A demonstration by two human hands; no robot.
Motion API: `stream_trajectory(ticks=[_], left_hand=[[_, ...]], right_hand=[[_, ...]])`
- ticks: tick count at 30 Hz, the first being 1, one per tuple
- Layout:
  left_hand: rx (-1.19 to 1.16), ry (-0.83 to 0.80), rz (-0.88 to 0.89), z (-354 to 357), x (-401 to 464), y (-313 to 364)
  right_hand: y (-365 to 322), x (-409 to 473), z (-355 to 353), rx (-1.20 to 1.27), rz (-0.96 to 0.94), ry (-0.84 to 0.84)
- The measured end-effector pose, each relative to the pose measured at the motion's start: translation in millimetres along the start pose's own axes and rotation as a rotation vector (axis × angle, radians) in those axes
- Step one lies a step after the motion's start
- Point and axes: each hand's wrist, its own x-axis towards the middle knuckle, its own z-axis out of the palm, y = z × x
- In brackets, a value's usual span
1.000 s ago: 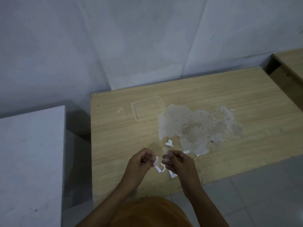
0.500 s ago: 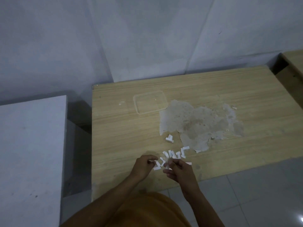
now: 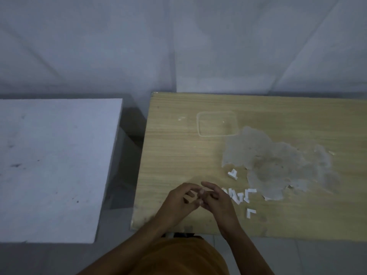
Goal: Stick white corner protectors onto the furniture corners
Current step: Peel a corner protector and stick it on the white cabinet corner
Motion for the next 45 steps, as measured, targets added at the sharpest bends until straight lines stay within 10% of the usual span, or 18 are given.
stream_trajectory(ticks=[18,34,45], left_hand=[[-0.158,0.467,-0.044,-134,-113,-62],[-0.652,1.042,-0.138,-358,-361,-195],[-0.624,1.141,-0.231,-450,-406,-249]], right_hand=[[-5,-15,188,-0.299,-0.068,-0.388],[57,-119,530,-0.789,-0.778,-0.637],[75,-109,664,-0.877,-0.943,-0.782]])
